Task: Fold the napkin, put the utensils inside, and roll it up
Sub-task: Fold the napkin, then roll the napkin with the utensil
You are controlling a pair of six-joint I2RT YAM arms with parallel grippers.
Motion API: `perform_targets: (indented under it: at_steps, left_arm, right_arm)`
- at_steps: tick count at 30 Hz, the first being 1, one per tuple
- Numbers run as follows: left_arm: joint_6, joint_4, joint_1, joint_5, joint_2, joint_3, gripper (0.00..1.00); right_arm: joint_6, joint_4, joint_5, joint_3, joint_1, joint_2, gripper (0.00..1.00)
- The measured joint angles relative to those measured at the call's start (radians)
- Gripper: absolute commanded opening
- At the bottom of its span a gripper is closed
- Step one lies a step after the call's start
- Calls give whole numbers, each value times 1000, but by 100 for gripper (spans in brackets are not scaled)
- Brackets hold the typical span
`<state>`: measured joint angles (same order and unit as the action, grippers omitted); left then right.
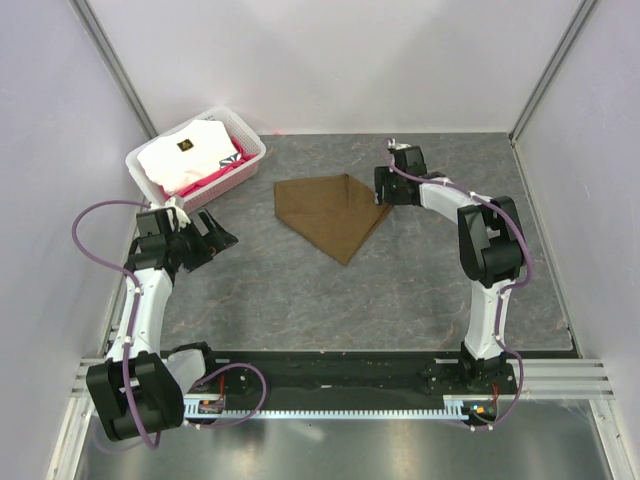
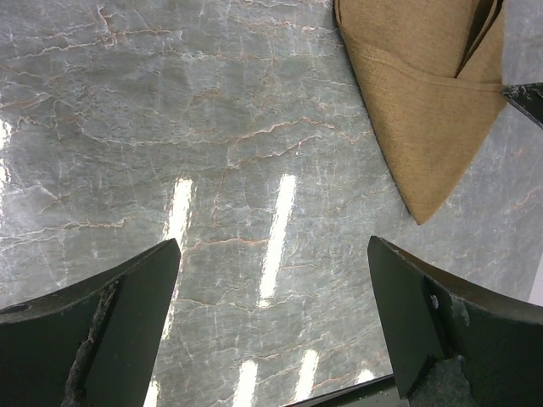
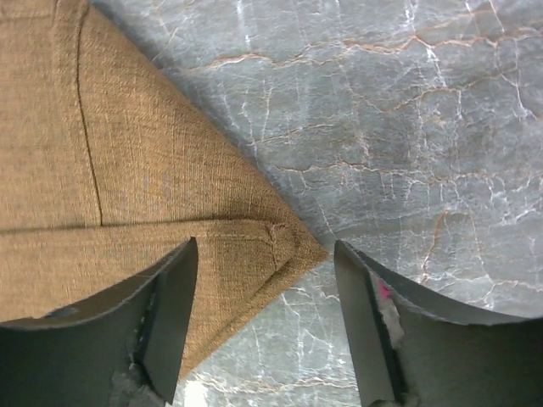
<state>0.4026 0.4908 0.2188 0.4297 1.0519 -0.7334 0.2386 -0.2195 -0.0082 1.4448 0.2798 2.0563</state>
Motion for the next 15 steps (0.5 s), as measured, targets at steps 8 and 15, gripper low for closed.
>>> perform_targets:
  at_steps: [8,15]
  left_arm:
    - [0,-10,0,0,-13,2,99]
    - [0,-29,0,0,-36,2,98]
  right_arm:
    - [-52,-8,-141,7,-81,2,75]
    - [-78,-5,-317,42,-189,48,74]
